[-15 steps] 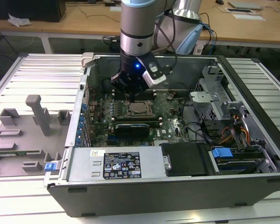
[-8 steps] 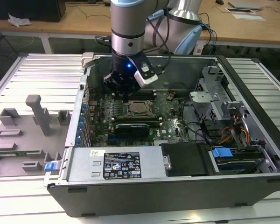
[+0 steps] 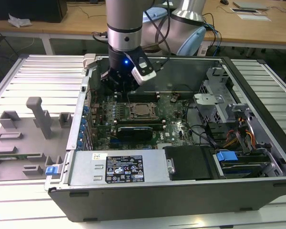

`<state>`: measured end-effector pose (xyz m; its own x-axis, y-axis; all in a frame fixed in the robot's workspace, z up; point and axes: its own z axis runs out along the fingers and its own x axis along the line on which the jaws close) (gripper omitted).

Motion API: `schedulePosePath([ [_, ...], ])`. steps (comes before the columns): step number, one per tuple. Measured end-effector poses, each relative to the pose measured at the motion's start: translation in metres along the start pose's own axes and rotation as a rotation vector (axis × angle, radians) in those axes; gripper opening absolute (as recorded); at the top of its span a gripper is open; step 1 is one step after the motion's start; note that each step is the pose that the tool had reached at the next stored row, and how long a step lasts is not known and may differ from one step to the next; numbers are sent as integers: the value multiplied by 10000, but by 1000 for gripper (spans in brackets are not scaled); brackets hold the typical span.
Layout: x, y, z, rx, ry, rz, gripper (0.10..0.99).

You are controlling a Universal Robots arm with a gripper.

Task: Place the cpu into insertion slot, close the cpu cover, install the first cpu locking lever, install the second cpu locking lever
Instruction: 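Install the first cpu locking lever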

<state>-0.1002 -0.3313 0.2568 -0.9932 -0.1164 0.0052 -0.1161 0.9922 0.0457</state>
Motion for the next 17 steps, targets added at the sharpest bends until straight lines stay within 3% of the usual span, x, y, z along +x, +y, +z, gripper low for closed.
schedulePosePath([
  [5, 50, 13, -1, -34, -42, -4, 106],
  [16, 99, 20, 0, -1614, -266, -20, 106],
  [17, 103, 20, 1, -1831, -295, -21, 106],
])
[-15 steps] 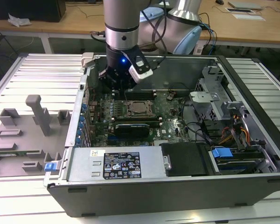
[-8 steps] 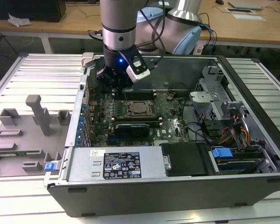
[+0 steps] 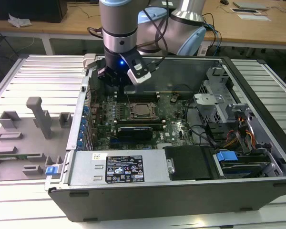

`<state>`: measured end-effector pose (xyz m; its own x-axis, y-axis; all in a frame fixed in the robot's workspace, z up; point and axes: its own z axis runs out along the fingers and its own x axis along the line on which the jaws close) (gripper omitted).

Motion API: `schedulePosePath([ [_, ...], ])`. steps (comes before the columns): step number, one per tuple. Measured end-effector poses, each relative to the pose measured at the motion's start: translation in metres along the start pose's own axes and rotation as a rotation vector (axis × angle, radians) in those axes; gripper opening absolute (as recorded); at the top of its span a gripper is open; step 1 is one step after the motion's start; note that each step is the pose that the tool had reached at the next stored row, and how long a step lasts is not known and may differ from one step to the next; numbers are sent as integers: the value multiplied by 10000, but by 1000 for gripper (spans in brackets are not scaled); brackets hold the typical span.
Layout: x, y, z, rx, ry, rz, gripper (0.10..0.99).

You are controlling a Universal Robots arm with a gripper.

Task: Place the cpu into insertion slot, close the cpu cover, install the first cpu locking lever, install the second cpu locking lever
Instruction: 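Install the first cpu locking lever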

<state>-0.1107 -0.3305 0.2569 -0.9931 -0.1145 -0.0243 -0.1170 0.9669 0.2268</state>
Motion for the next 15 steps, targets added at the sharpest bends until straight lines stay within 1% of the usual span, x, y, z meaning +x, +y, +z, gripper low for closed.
schedulePosePath([
  [2, 5, 1, 0, -230, -29, 0, 106],
  [3, 8, 1, 0, -388, -50, -1, 106],
  [4, 9, 1, 0, -502, -64, -2, 106],
  [5, 11, 1, 0, -580, -74, -2, 106],
  [6, 12, 2, 0, -610, -80, -2, 106],
  [11, 3, -5, 24, -611, -78, -5, 106],
  [13, -41, -12, 30, -611, -79, -3, 106],
  [15, -135, -24, 33, -612, -80, -2, 106],
])
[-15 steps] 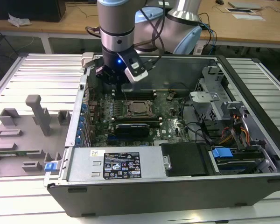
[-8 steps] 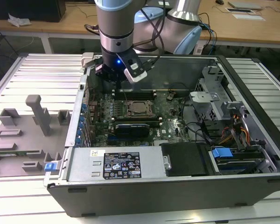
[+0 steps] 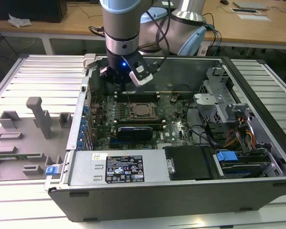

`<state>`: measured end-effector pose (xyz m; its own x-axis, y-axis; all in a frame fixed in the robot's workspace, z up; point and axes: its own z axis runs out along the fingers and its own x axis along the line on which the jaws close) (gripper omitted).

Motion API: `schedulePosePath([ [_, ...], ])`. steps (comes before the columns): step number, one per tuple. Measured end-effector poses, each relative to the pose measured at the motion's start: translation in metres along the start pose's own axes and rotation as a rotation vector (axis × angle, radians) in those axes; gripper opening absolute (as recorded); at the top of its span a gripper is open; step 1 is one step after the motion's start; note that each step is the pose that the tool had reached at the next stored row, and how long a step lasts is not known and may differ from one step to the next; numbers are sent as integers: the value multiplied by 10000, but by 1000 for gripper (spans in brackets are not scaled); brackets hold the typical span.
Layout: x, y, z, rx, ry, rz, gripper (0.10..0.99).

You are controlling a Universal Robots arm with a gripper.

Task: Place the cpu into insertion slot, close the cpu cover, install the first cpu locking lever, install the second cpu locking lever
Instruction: 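Install the first cpu locking lever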

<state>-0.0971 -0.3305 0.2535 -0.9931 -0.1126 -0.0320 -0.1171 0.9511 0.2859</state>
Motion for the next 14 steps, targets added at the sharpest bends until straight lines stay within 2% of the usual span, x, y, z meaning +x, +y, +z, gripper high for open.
schedulePosePath([
  [3, -134, -17, 3, 1, 1, 0, 106],
  [6, -377, -46, 6, -1, 1, 0, 106],
  [8, -407, -51, 8, 6, -9, -2, 106],
  [9, -407, -51, 10, 22, -54, -16, 106],
  [11, -407, -52, 14, 76, -278, -86, 106],
  [12, -399, -52, 17, 115, -529, -161, 106],
  [13, -389, -52, 19, 139, -715, -218, 106],
  [14, -379, -52, 21, 156, -856, -262, 106],
])
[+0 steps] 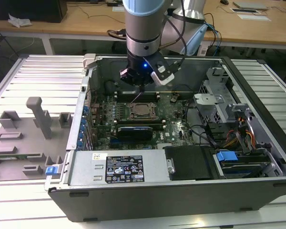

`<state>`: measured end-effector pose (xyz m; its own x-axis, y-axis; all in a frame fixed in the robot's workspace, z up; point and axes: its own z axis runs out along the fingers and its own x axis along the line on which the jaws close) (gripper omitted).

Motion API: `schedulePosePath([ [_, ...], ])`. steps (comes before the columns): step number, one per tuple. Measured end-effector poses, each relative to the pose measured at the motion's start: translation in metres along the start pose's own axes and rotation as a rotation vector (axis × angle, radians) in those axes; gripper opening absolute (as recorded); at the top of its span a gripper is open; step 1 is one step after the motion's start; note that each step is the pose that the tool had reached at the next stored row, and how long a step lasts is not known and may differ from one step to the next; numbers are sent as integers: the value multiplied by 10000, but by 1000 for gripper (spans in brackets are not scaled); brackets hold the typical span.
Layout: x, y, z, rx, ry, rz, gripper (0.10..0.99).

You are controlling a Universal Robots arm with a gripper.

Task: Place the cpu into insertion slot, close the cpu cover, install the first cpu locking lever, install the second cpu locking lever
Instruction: 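Install the first cpu locking lever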

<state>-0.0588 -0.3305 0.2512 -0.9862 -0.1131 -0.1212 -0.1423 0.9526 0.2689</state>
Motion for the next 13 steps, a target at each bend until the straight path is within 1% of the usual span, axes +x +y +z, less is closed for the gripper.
schedulePosePath([
  [1, 11, 1, 2, 15, -123, -35, 106],
  [2, 32, 2, 7, 41, -339, -99, 106],
  [3, 46, 2, 16, 52, -452, -132, 106],
  [4, 52, 1, 19, 59, -506, -148, 106],
  [6, 61, 2, 21, 69, -584, -172, 106],
  [8, 64, 2, 20, 69, -594, -176, 106],
  [11, 67, 10, -8, 66, -596, -173, 106],
  [13, 91, 14, -11, 70, -620, -181, 106],
])
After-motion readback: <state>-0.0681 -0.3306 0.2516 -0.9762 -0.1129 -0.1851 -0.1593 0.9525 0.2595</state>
